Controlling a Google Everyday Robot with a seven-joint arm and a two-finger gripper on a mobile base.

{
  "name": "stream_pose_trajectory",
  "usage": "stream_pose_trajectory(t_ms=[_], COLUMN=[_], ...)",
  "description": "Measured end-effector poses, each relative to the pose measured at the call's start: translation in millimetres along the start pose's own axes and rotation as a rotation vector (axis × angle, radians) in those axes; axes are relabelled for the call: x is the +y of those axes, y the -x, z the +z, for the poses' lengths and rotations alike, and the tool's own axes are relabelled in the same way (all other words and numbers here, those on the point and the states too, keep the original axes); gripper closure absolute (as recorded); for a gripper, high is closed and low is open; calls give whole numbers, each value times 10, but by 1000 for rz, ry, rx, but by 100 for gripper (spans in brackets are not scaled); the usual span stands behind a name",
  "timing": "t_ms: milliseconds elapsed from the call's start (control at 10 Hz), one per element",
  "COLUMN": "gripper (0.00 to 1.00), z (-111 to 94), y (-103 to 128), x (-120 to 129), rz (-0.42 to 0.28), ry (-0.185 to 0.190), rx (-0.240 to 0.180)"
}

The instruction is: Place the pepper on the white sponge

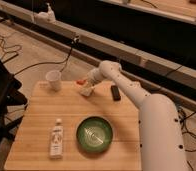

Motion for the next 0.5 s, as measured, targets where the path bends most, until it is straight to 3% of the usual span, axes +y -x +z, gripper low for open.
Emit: stream_pose_trajectory(t_ms=[500], gripper=[29], z=[128], y=[-279], x=[-81], rz=[2], ry=[17], rx=[89])
